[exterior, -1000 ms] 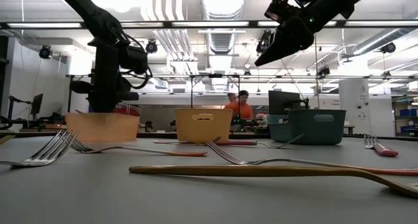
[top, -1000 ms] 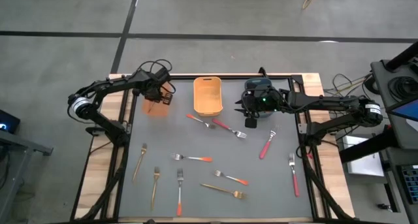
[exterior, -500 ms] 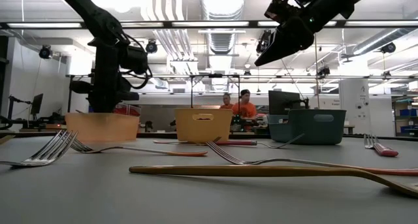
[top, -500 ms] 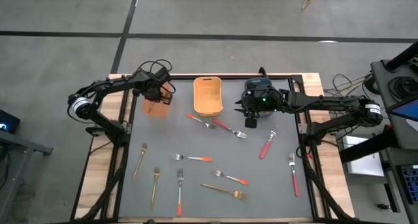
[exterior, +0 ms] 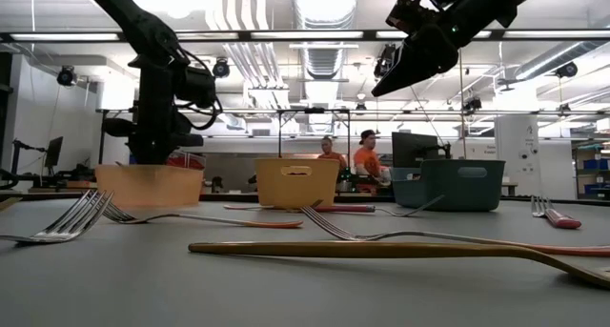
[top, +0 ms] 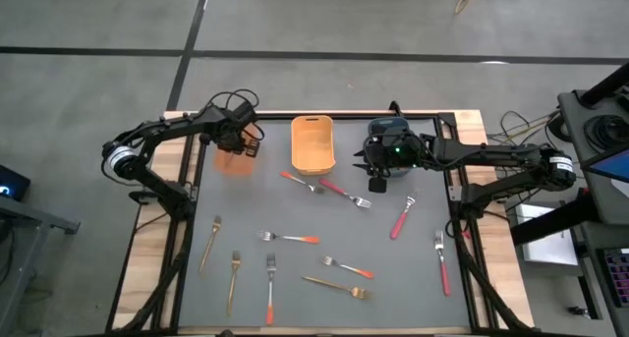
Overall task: Sort silverware by color (type)
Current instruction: Put the gold fork into the orange bin, then put the orange fork into the yellow bin
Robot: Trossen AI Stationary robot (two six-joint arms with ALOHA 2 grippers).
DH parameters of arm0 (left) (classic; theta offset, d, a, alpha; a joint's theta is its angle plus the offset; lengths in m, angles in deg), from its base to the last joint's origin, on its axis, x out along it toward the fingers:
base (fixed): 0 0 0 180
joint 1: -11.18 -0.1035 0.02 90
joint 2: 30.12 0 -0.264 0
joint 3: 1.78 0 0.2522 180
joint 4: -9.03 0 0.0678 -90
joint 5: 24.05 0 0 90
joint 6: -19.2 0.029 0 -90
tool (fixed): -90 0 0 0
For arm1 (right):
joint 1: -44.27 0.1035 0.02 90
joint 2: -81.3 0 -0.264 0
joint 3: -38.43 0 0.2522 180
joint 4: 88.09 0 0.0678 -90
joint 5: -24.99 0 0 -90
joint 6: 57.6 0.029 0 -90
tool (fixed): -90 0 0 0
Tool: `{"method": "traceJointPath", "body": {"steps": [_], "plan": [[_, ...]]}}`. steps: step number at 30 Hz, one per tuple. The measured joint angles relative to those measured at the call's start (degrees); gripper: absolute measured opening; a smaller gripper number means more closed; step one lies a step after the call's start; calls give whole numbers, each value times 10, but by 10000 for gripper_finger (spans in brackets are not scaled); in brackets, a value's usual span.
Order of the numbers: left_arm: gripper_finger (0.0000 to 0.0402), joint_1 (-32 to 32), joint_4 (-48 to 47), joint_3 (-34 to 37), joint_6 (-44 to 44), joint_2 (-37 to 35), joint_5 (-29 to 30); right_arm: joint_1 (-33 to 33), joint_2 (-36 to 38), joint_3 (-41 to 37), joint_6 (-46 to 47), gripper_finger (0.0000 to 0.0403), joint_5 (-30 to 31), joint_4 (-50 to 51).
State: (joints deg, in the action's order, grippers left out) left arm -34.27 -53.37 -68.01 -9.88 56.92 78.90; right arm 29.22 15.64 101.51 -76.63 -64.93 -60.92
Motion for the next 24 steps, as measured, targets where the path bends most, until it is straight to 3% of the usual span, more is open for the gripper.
{"method": "traceJointPath", "body": {"steps": [13,18,24], "plan": [[66,9,-20,-9,13,-26,0,0,0,-3,2,123,0,0],[66,45,-7,-20,28,-95,0,0,0,-3,24,123,1,-1],[66,147,70,-15,49,-203,2,0,0,-3,96,123,1,-10]]}}
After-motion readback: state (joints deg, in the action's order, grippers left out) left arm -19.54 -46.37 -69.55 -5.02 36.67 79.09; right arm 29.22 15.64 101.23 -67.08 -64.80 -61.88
